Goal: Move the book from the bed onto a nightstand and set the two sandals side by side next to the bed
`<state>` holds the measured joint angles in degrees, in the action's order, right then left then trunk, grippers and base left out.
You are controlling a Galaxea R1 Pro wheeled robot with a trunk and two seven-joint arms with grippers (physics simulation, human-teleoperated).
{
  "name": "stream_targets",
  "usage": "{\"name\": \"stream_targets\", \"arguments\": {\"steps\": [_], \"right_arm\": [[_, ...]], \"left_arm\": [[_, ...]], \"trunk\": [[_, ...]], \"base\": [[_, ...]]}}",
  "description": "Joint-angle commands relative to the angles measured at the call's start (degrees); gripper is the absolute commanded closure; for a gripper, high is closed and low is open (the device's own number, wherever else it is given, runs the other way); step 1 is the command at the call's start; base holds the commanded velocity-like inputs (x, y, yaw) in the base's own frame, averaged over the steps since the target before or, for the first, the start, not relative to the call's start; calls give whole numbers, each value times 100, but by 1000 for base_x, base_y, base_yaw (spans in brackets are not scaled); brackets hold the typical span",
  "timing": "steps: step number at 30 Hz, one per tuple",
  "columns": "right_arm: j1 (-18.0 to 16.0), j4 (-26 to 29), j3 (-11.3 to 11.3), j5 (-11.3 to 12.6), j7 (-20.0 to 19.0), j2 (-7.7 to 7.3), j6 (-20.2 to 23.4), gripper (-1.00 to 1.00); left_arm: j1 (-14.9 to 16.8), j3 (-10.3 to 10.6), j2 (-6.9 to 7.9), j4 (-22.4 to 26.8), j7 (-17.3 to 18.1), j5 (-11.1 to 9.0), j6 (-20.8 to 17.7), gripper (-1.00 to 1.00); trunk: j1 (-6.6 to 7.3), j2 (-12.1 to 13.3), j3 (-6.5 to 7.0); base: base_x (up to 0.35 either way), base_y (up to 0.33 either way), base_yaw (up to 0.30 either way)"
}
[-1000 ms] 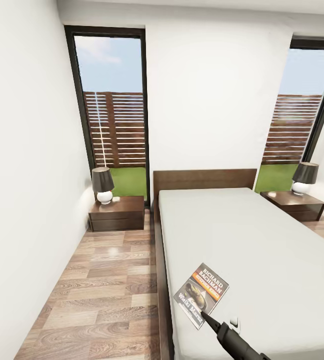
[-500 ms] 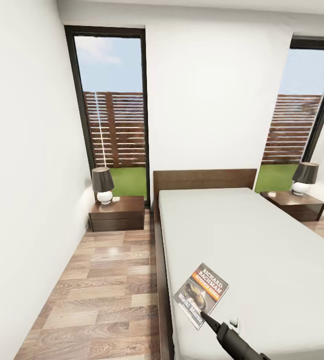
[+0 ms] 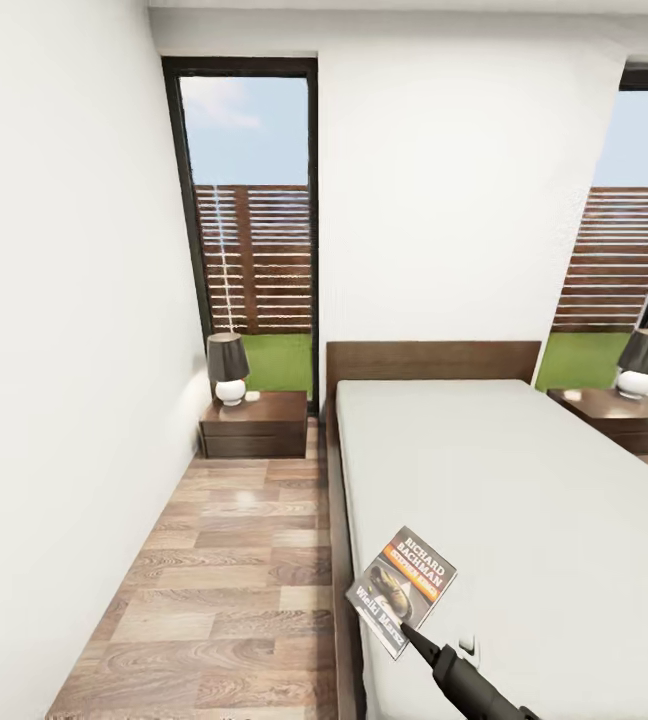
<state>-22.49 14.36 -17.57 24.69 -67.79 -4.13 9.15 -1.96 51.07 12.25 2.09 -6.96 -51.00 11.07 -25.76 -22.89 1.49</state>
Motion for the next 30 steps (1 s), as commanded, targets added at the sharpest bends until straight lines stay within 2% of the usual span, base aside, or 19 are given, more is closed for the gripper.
{"name": "stream_targets", "arguments": {"steps": [1,18,30], "right_arm": [[-1,-3,10,54,-15,-3,60,100],[-1,-3,12,53,-15,0,60,100],[-1,-3,9,53,-16,0,60,100]], "left_arm": [[-6,49,3,21,-42,-30,1,-100],[-6,52,-9,27,-42,-25,1,-100],[-6,52,-11,27,-42,-25,1,-100]], "trunk": [[-2,-3,0],[-2,-3,0],[-2,-3,0]], "base": [[0,81,229],[-9,30,259],[-35,93,79]]}}
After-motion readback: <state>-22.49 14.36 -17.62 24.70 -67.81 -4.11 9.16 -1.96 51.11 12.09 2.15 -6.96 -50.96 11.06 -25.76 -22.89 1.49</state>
